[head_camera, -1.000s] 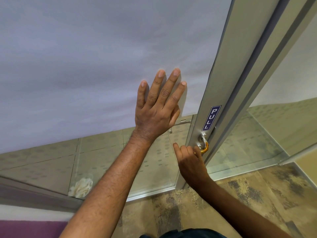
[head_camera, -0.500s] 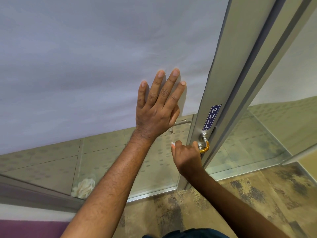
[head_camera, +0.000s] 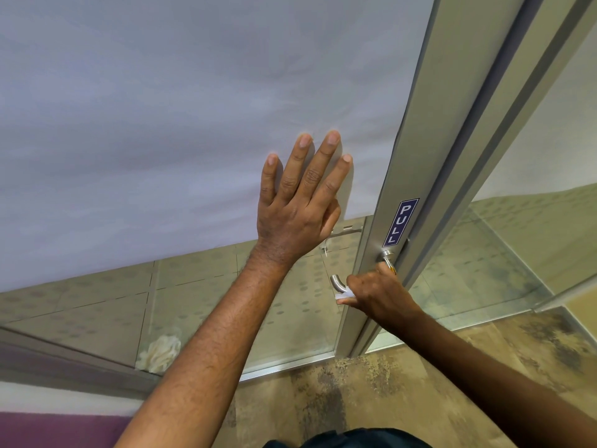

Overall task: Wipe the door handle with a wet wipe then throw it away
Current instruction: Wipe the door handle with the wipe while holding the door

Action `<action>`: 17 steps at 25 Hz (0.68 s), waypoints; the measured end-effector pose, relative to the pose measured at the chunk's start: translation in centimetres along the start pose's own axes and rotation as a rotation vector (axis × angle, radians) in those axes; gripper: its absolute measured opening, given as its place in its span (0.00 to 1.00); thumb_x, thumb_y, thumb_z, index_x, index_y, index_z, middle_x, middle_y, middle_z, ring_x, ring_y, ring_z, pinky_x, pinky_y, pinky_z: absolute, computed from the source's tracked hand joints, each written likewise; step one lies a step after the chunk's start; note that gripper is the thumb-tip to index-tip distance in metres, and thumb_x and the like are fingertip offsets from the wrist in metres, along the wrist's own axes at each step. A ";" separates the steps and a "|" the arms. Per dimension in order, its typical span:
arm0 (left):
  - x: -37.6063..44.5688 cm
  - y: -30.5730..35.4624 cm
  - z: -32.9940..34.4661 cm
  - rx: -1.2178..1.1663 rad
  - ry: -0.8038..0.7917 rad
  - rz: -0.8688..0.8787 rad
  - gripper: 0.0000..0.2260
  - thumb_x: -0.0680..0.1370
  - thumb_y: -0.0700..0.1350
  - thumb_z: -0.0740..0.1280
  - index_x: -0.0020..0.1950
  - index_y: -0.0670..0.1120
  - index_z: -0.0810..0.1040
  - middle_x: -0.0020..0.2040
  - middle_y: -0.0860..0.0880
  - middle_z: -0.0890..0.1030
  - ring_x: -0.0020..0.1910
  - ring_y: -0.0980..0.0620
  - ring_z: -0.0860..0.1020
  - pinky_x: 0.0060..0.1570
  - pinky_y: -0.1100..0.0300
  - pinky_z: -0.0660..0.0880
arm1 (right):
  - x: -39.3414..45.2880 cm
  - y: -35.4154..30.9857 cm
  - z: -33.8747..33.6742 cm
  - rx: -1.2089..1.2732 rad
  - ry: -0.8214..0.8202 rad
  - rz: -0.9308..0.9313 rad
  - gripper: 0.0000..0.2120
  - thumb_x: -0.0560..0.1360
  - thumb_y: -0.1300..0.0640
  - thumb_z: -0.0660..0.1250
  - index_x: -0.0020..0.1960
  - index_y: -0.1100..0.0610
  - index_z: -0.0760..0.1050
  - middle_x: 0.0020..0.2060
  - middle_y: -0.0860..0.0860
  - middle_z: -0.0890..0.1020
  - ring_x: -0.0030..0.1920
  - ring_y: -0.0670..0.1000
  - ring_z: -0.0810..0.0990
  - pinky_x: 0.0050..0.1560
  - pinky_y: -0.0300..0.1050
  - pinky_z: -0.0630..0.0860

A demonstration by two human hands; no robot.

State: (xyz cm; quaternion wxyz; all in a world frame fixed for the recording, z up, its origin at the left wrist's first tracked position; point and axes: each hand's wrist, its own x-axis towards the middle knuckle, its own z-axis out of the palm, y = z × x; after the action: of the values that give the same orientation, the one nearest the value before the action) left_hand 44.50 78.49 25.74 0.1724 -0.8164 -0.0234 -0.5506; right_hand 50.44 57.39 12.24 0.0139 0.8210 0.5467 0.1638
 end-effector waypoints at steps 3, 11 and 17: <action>0.0 0.0 0.1 -0.002 -0.003 0.002 0.30 0.81 0.46 0.65 0.84 0.50 0.66 0.85 0.47 0.59 0.88 0.46 0.44 0.86 0.42 0.39 | 0.5 0.6 0.1 -0.032 0.049 -0.103 0.28 0.83 0.35 0.55 0.37 0.55 0.76 0.26 0.51 0.78 0.24 0.53 0.75 0.42 0.48 0.73; 0.2 0.0 -0.2 -0.006 0.000 0.014 0.29 0.81 0.45 0.65 0.83 0.50 0.67 0.89 0.49 0.52 0.88 0.45 0.46 0.86 0.42 0.40 | -2.9 -0.8 2.2 0.019 0.242 0.081 0.11 0.79 0.53 0.69 0.57 0.55 0.70 0.43 0.55 0.80 0.40 0.57 0.78 0.53 0.54 0.66; 0.2 0.0 -0.2 -0.010 0.003 0.013 0.30 0.81 0.46 0.65 0.84 0.50 0.66 0.88 0.50 0.49 0.88 0.45 0.45 0.86 0.41 0.39 | -0.4 1.3 1.3 0.039 -0.040 -0.025 0.20 0.82 0.38 0.57 0.45 0.53 0.72 0.33 0.50 0.80 0.31 0.51 0.77 0.45 0.49 0.73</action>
State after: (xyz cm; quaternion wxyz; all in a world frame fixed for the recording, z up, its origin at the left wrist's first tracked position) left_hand 44.39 78.45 25.96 0.1718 -0.8167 -0.0153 -0.5507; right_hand 51.85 56.71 11.17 0.0108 0.8174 0.5596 0.1362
